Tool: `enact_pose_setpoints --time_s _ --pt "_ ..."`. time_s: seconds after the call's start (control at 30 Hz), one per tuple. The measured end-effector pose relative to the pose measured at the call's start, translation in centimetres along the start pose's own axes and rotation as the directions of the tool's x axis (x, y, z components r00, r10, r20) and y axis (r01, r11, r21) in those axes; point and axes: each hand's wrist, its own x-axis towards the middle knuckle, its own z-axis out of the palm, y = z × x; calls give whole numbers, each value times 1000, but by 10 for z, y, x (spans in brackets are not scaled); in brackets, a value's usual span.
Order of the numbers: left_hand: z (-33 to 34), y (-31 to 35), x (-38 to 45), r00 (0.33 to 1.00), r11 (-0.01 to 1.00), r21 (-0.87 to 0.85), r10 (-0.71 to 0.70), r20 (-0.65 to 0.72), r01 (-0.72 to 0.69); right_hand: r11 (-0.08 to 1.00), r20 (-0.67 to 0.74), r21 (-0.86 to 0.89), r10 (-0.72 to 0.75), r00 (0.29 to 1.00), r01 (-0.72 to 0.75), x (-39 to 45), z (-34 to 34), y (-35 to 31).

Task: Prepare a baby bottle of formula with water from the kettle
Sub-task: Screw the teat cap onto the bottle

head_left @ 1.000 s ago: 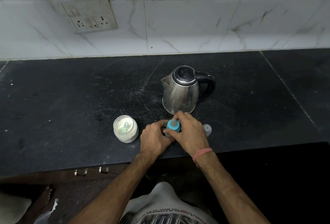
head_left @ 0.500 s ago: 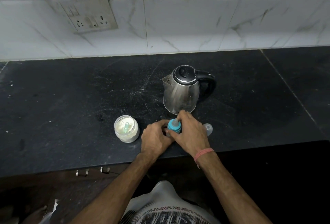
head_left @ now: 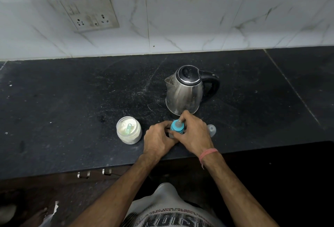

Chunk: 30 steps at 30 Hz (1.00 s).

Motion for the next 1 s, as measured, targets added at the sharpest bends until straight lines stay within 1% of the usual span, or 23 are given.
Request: enact_pose_setpoints --time_s 0.13,0.33,0.57,0.7,0.83,1.0 --pt "1 -3 0 1000 1000 -22 -6 8 7 997 66 28 -69 995 67 3 -6 6" --pt "0 -2 0 1000 1000 -18 3 5 -3 1000 80 24 -12 997 10 6 -4 9" --pt "2 -3 0 1000 1000 -3 1 3 -1 999 7 14 45 999 -45 2 1 7" --pt "3 -4 0 1000 1000 -6 4 -4 -4 999 -33 -17 40 999 -41 3 3 3" --pt "3 -6 0 1000 1000 -3 9 9 -9 995 -7 -86 -57 998 56 4 3 4" --pt "3 -6 1 1000 1000 4 0 0 0 988 46 -87 -122 991 126 -6 -4 16"
